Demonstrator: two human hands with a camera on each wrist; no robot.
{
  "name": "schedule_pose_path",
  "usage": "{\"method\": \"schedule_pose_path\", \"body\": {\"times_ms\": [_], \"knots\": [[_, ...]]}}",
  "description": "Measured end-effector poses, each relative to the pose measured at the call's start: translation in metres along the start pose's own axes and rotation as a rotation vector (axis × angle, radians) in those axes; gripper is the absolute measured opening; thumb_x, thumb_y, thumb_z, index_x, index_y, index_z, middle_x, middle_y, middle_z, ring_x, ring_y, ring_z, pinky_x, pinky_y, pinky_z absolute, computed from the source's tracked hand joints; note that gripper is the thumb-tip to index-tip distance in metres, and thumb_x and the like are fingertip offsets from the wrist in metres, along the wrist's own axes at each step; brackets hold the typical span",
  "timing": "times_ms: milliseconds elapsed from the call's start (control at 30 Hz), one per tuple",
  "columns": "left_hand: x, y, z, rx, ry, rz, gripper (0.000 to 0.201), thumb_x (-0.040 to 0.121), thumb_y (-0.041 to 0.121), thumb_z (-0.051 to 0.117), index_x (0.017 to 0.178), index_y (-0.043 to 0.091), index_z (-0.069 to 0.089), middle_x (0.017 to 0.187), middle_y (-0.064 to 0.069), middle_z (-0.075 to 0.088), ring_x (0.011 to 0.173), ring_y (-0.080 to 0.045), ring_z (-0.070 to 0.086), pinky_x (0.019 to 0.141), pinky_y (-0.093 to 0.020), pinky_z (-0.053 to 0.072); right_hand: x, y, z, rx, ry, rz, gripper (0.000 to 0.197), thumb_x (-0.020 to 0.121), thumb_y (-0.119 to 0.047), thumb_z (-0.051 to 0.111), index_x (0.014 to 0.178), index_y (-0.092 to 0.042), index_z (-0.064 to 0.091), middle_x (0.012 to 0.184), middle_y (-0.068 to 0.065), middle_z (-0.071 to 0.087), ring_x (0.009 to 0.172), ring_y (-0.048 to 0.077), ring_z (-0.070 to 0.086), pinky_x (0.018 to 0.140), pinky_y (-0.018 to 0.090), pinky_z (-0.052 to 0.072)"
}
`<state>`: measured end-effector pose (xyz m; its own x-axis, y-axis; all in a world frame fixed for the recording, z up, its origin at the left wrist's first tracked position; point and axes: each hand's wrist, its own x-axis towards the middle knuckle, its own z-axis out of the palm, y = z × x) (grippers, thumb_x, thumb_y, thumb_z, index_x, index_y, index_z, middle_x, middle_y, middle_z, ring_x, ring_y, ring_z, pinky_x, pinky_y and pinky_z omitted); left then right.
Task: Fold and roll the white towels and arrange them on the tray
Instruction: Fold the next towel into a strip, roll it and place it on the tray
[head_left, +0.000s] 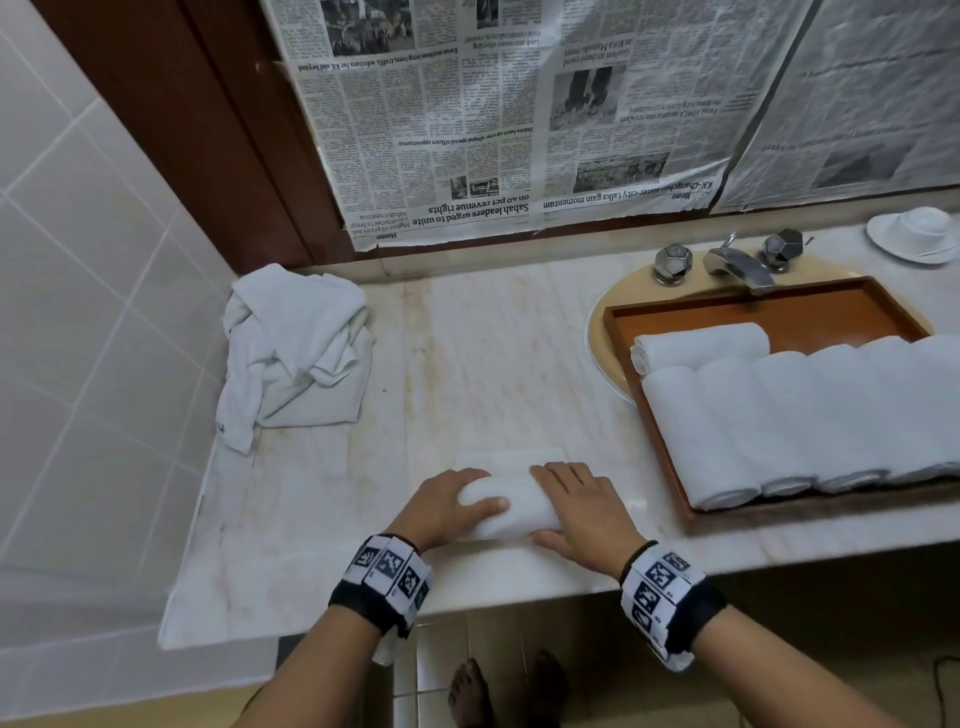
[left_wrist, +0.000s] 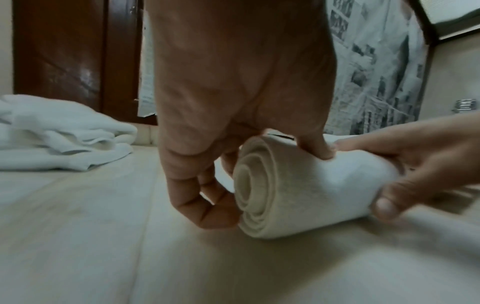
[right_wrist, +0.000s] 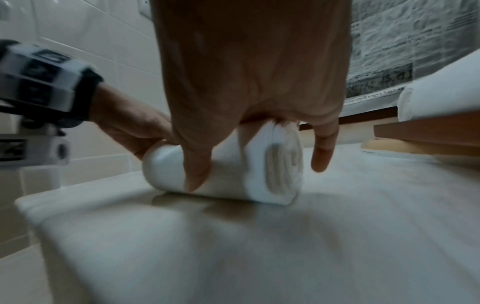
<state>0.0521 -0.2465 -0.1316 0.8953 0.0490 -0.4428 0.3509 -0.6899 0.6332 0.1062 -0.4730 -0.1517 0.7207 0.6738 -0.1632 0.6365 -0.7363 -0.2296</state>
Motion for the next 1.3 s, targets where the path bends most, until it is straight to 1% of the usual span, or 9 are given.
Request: {"method": "schedule_pose_path", "body": {"times_ms": [167,300,433,533,667,800,1000,1100,1300], "knots": [[-0.021,0.005,0.020,0.302,0.102,0.049,0.089,0.080,0.076,0.058,0.153,0.038,0.026,0.154,0.012,0.024,0.136,-0.022,0.028,0.104,-0.044,0.038,0.022,0.004,-0.024,0.141,-0.258,0.056,0.080,0.084,-0.062,0.062,0.147,-0.023,0.032,0.143,-0.001,0.040,0.130,0.022,0.036,0.102,0.042,0.035],[-0.021,0.001,0.019,0.366,0.068,0.019,0.084,0.076,0.070,0.065,0.149,0.044,0.032,0.147,0.010,0.037,0.129,-0.021,0.041,0.101,-0.042,0.041,0.020,0.005,-0.029,0.307,-0.378,0.091,0.088,0.079,-0.058,0.071,0.148,-0.021,0.032,0.142,0.002,0.043,0.128,0.022,0.038,0.105,0.036,0.036],[-0.005,0.000,0.001,0.249,-0.087,-0.026,0.088,0.062,0.079,0.069,0.141,0.045,0.047,0.140,0.009,0.046,0.131,-0.020,0.043,0.106,-0.045,0.041,0.012,0.004,-0.029,0.423,-0.341,0.152,0.081,0.073,-0.059,0.075,0.136,-0.024,0.037,0.127,0.003,0.047,0.114,0.020,0.045,0.096,0.037,0.045],[0.002,0.006,-0.008,0.167,-0.145,-0.047,0.081,0.067,0.070,0.075,0.139,0.039,0.053,0.151,0.004,0.036,0.140,-0.023,0.032,0.115,-0.044,0.031,0.013,0.006,-0.029,0.348,-0.307,0.134,0.082,0.074,-0.066,0.070,0.135,-0.021,0.040,0.135,0.001,0.038,0.125,0.022,0.034,0.102,0.042,0.040],[0.009,0.015,-0.016,0.155,-0.199,-0.029,0.061,0.070,0.070,0.074,0.116,0.032,0.066,0.119,0.005,0.059,0.117,-0.024,0.054,0.098,-0.036,0.045,0.018,0.013,-0.034,0.384,-0.330,0.198,0.098,0.074,-0.070,0.068,0.147,-0.017,0.031,0.146,0.003,0.035,0.132,0.023,0.034,0.108,0.040,0.036],[0.011,0.020,-0.020,0.183,-0.226,-0.097,0.092,0.070,0.066,0.078,0.145,0.023,0.044,0.138,0.001,0.052,0.123,-0.022,0.051,0.100,-0.031,0.041,0.023,0.016,-0.038,0.406,-0.387,0.220,0.108,0.069,-0.071,0.072,0.150,-0.014,0.029,0.140,0.004,0.038,0.124,0.024,0.044,0.104,0.038,0.040],[0.008,0.010,-0.010,0.185,-0.265,-0.113,0.089,0.053,0.073,0.082,0.122,0.025,0.053,0.120,0.002,0.053,0.102,-0.014,0.057,0.081,-0.029,0.049,0.013,0.012,-0.040,0.463,-0.408,0.224,0.083,0.062,-0.064,0.082,0.125,-0.018,0.053,0.120,-0.003,0.035,0.104,0.015,0.049,0.093,0.033,0.049],[0.002,0.006,-0.005,0.168,-0.253,-0.079,0.085,0.054,0.072,0.082,0.119,0.027,0.048,0.117,0.004,0.049,0.100,-0.013,0.055,0.077,-0.028,0.048,0.006,0.011,-0.038,0.484,-0.369,0.226,0.078,0.062,-0.061,0.084,0.122,-0.021,0.054,0.122,-0.004,0.038,0.105,0.014,0.049,0.093,0.031,0.047],[-0.001,0.003,-0.010,0.102,-0.239,0.001,0.077,0.061,0.065,0.083,0.117,0.029,0.046,0.109,0.003,0.060,0.092,-0.011,0.060,0.071,-0.024,0.050,-0.002,0.009,-0.041,0.538,-0.290,0.267,0.070,0.060,-0.059,0.085,0.115,-0.030,0.051,0.111,-0.008,0.056,0.098,0.010,0.055,0.083,0.028,0.050]]}}
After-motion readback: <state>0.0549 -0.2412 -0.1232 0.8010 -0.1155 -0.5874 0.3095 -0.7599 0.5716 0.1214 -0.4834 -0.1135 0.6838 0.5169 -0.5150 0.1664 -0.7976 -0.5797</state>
